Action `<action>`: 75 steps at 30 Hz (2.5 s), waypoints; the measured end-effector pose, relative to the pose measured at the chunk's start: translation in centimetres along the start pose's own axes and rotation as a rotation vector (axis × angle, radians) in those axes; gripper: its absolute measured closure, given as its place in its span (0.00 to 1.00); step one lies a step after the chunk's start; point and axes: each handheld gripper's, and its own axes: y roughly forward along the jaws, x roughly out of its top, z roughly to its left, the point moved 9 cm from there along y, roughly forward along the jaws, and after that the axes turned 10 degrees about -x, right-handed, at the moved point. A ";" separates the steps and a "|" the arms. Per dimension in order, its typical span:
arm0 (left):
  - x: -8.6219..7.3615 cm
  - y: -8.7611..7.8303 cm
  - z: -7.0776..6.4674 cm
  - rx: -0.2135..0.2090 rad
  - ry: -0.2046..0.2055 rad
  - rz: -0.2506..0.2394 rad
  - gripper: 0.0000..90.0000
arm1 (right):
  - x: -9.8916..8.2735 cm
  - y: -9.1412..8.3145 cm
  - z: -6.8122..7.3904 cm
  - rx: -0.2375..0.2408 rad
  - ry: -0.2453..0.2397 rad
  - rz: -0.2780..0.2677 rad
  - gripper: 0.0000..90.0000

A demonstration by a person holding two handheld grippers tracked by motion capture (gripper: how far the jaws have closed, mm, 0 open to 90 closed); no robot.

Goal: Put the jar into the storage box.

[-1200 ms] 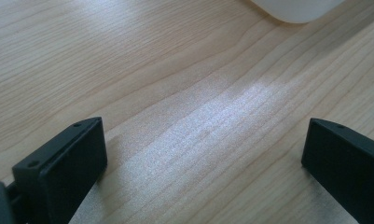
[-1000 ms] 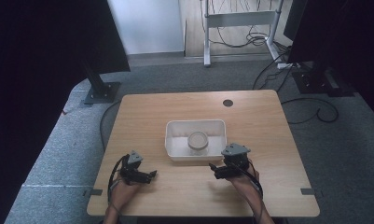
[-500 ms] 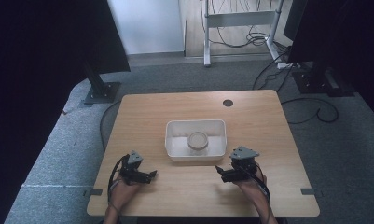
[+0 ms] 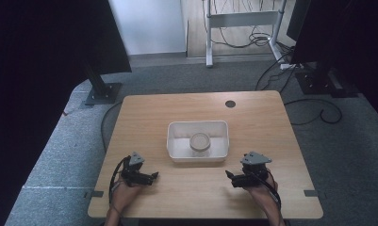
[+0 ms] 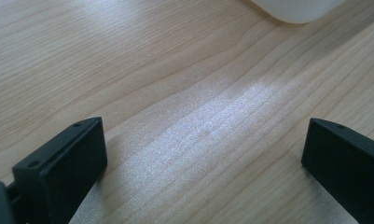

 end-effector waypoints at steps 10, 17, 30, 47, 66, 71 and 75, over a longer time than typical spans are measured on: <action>0.0 0.0 0.0 0.000 0.000 0.000 0.00 | -1.6 -0.8 -1.1 -0.026 0.014 0.002 0.04; 0.0 0.0 0.0 0.001 -0.001 0.000 0.00 | -2.6 -1.1 -1.6 -0.038 0.025 0.011 0.04; 0.0 0.0 0.0 0.001 -0.002 -0.001 0.00 | -4.7 -1.7 -2.3 -0.054 0.047 0.047 0.04; 0.0 0.0 0.0 0.003 -0.003 -0.002 0.00 | -7.5 -1.7 -2.5 -0.056 0.060 0.117 0.04; 0.0 0.0 0.0 0.003 -0.003 -0.002 0.00 | -9.3 -2.0 -2.8 -0.066 0.087 0.172 0.03; 0.0 0.0 0.0 0.003 -0.003 -0.002 0.00 | -9.3 -2.0 -2.8 -0.069 0.089 0.174 0.03; 0.0 0.0 0.0 0.003 -0.003 -0.002 0.00 | -9.3 -2.0 -2.8 -0.070 0.090 0.175 0.03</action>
